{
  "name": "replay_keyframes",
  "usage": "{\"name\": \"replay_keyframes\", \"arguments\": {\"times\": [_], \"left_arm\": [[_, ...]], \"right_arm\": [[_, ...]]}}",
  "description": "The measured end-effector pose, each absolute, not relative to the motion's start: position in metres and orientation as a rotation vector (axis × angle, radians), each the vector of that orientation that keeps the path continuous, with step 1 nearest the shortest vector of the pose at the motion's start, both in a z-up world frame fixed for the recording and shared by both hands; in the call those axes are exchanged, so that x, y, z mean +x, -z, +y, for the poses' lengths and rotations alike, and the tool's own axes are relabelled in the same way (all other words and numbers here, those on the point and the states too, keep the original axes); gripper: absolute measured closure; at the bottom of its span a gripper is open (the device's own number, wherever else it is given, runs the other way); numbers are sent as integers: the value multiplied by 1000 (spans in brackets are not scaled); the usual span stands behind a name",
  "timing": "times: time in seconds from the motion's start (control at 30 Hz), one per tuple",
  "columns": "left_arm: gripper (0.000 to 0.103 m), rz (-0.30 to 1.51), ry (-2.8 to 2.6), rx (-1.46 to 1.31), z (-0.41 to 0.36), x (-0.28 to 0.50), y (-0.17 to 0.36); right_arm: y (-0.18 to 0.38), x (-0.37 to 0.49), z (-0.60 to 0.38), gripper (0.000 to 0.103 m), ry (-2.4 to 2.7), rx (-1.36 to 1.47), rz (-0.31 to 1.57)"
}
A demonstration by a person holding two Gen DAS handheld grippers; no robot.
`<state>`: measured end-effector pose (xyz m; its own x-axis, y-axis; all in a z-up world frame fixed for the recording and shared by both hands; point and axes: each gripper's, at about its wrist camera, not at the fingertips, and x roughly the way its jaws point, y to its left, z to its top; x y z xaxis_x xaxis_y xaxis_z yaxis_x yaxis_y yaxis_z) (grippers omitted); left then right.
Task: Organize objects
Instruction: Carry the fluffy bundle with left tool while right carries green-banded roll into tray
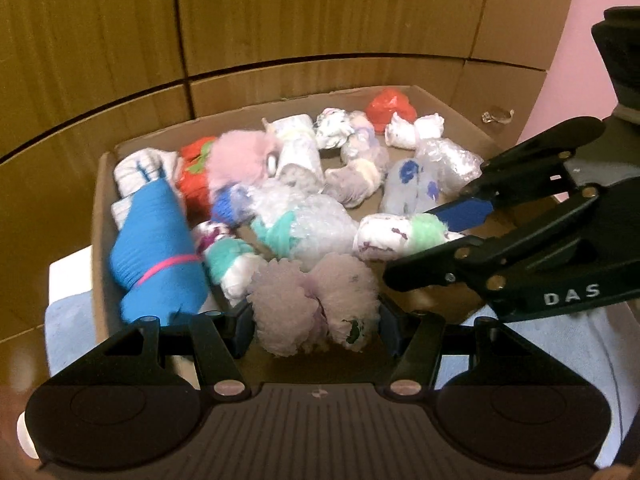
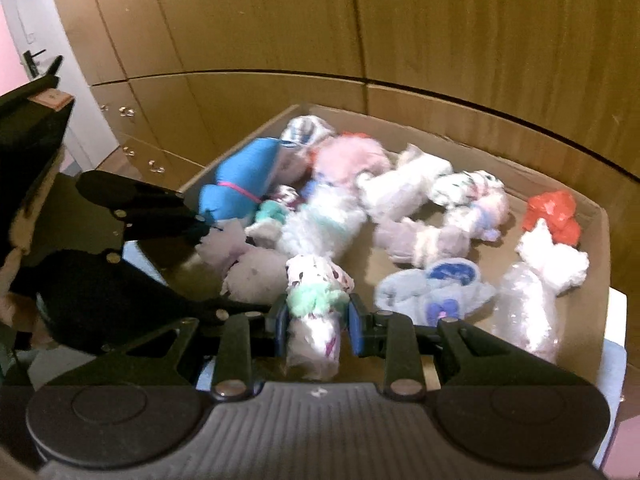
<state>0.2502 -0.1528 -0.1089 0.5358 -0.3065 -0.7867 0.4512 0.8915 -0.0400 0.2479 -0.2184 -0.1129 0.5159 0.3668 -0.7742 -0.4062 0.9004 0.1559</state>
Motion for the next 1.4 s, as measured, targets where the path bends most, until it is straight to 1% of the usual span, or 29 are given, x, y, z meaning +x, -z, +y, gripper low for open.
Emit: {"name": "replay_keyframes", "arguments": {"times": [0.33, 0.7, 0.77, 0.8, 0.87, 0.93, 1.0, 1.1, 1.2, 1.23, 1.3, 1.4], "left_arm": [[37, 858, 413, 161, -169, 252, 122], [35, 841, 394, 180, -165, 250, 124], [33, 849, 385, 168, -165, 252, 124], [29, 858, 379, 166, -164, 253, 124], [27, 877, 372, 167, -163, 254, 122], [23, 901, 357, 172, -163, 257, 121], [19, 923, 340, 166, -162, 260, 121], [14, 951, 335, 160, -161, 265, 121], [11, 973, 329, 150, -161, 267, 120], [7, 980, 317, 143, -160, 268, 119], [2, 996, 299, 124, -158, 269, 118], [0, 1024, 280, 105, -157, 271, 119]], "right_arm": [[120, 255, -222, 76, -360, -138, 924], [119, 246, -218, 75, -334, -143, 950], [119, 249, -221, 75, -329, -122, 966], [120, 251, -221, 75, -329, -115, 976], [120, 253, -222, 74, -324, -108, 991], [120, 256, -222, 73, -311, -106, 1019], [119, 259, -222, 67, -290, -93, 1031], [119, 263, -226, 61, -259, -46, 1076], [118, 261, -226, 59, -229, -29, 1095], [118, 261, -228, 58, -219, -12, 1103], [116, 260, -230, 49, -205, 22, 1111], [114, 256, -230, 46, -180, 35, 1116]]}}
